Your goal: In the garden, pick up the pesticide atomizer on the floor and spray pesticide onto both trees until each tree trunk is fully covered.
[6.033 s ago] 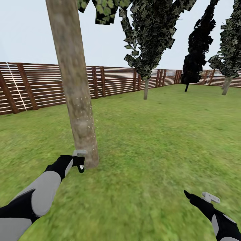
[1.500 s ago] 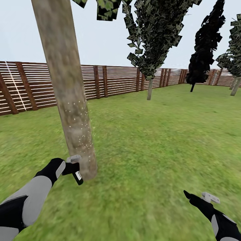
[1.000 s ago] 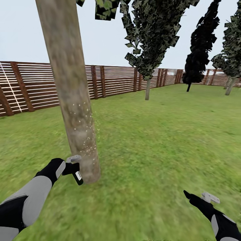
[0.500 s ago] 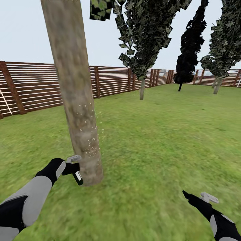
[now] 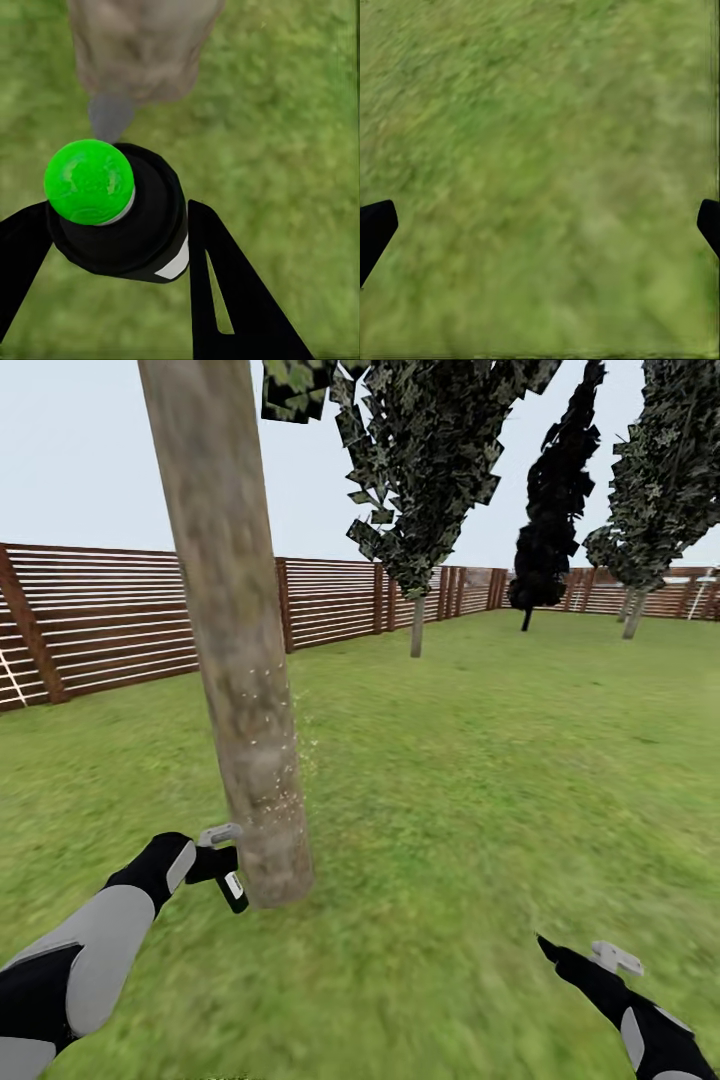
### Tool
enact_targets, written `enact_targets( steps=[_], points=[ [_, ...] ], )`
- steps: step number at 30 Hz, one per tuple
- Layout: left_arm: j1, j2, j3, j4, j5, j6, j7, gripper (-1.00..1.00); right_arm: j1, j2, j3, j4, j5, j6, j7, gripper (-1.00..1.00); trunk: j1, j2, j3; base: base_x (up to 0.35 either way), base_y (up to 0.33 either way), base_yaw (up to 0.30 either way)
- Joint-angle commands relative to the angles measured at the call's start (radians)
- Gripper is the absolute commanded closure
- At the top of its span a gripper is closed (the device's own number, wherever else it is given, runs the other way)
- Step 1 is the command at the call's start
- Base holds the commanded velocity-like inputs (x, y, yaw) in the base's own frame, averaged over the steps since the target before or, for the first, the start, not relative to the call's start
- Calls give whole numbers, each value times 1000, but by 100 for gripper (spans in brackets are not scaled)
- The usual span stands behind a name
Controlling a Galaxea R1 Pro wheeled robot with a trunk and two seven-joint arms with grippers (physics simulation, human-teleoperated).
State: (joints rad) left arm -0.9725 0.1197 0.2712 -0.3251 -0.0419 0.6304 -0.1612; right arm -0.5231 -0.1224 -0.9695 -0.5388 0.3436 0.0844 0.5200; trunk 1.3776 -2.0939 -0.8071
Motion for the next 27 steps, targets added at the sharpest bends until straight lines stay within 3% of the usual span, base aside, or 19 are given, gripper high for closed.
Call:
enact_targets(
  steps=[1,7,8,9,11,13,15,17,19,21,25,27],
  points=[
    [0,-1,-1,0,0,0,0,100,0,0,0,0,0,0,0,-100,0,0,0,-187,254,-268],
    [0,-2,-3,60,-11,-3,0,100,0,-4,0,0,0,0,0,-100,0,0,0,-177,251,-215],
    [0,-2,-12,63,-31,-2,0,100,0,-5,0,0,0,0,0,-100,0,0,0,-101,146,-153],
    [0,-5,-43,64,-85,1,0,100,0,-6,0,0,0,0,0,-100,0,0,0,-33,48,-60],
    [-4,-8,-62,46,-117,40,-1,100,0,-6,0,0,0,0,0,-100,0,0,0,-10,15,-19],
    [-7,-15,-66,-31,-122,120,-3,100,0,-6,0,0,0,0,0,-100,0,0,0,-3,4,-5],
    [-9,-46,-68,-183,-124,262,-3,100,0,-6,0,0,0,0,0,-100,0,0,0,0,0,-1],
    [-9,-55,-76,-262,-125,323,-3,100,0,-6,0,0,0,0,0,-100,0,0,0,0,0,0],
    [-12,-58,-117,-307,-124,349,-3,100,0,-6,0,0,0,0,0,-100,0,0,0,0,0,0],
    [-26,-58,-130,-317,-125,357,-3,100,0,-6,0,0,0,0,-1,-100,0,0,0,0,0,0],
    [-121,-53,-140,-313,-128,367,-3,100,0,-6,0,0,0,0,0,-100,0,0,0,0,0,0],
    [-151,-51,-177,-310,-127,370,-3,100,0,-6,0,1,0,0,-1,-100,0,0,0,0,0,0]
  ],
)
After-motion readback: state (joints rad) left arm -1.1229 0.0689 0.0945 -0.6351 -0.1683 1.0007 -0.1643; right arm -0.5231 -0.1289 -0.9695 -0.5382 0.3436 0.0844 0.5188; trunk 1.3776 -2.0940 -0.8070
